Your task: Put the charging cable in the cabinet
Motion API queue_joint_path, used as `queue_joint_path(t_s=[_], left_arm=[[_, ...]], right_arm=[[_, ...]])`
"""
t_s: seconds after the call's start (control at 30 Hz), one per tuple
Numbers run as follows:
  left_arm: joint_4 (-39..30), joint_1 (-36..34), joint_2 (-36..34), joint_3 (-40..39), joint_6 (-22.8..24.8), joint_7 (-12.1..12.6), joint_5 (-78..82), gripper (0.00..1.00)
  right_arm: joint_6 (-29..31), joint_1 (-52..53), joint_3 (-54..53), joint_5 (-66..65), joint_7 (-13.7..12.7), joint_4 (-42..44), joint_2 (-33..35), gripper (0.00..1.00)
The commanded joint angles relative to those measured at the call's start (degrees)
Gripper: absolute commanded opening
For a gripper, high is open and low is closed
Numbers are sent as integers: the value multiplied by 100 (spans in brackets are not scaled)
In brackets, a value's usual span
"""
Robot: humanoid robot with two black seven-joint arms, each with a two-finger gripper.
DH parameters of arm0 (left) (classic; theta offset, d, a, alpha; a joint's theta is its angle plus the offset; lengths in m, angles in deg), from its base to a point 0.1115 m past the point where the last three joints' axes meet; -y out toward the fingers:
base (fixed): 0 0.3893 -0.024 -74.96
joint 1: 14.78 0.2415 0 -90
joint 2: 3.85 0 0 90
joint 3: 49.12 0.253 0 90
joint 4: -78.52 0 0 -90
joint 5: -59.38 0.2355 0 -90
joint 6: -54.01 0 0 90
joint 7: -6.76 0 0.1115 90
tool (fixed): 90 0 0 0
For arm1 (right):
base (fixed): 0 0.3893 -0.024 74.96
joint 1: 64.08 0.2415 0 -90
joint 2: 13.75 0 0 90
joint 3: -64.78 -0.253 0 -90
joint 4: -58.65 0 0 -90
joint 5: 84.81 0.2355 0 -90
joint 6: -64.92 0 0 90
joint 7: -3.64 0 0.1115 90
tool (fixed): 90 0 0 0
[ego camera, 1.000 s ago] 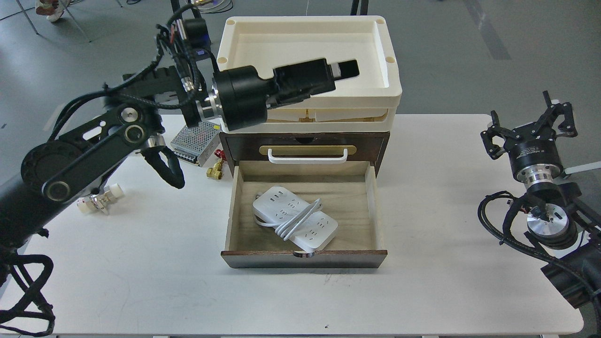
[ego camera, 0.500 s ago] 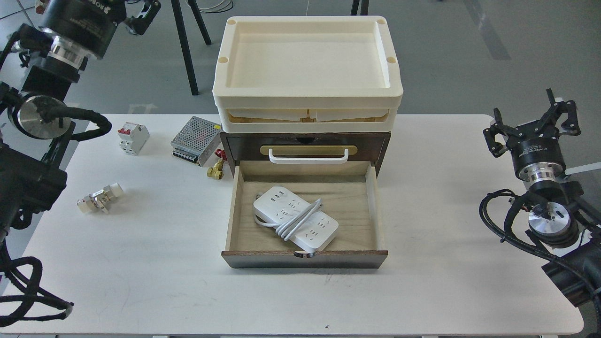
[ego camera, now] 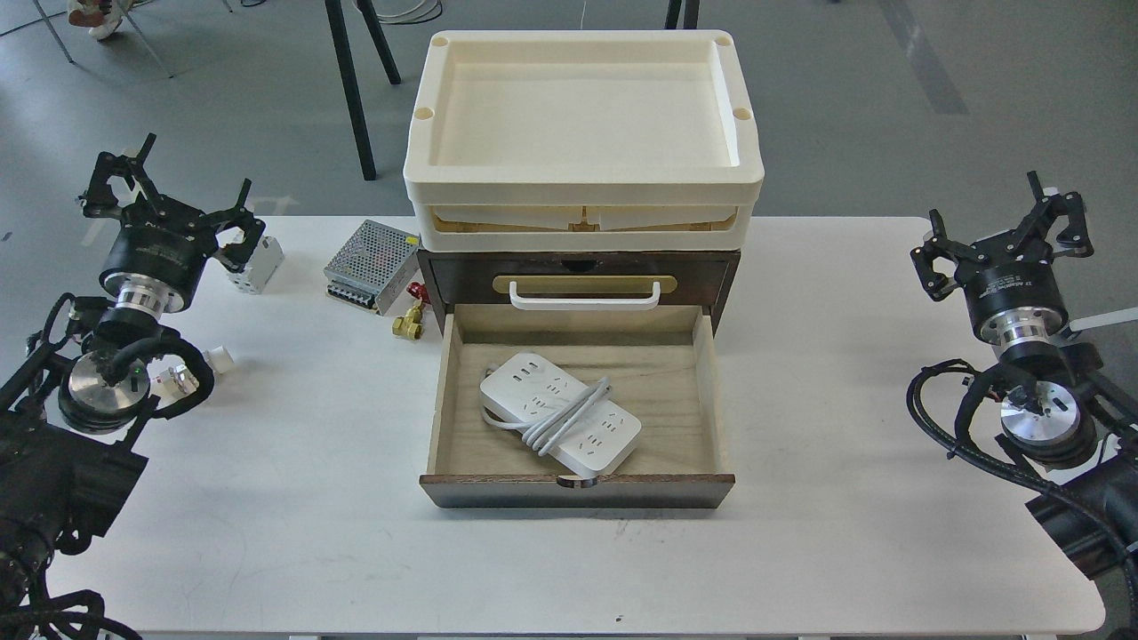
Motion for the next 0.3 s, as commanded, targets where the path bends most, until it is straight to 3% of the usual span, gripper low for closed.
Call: queue_joint_path(t_s=[0.0,0.27], left_arm=[[3,19,111,-3,0,-21,-7,99],[3,19,225,-3,0,-118,-25,99]], right_arm=[[-70,1,16,5,-1,-6,0,100],[-9,27,25,-3,16,-59,0,100]])
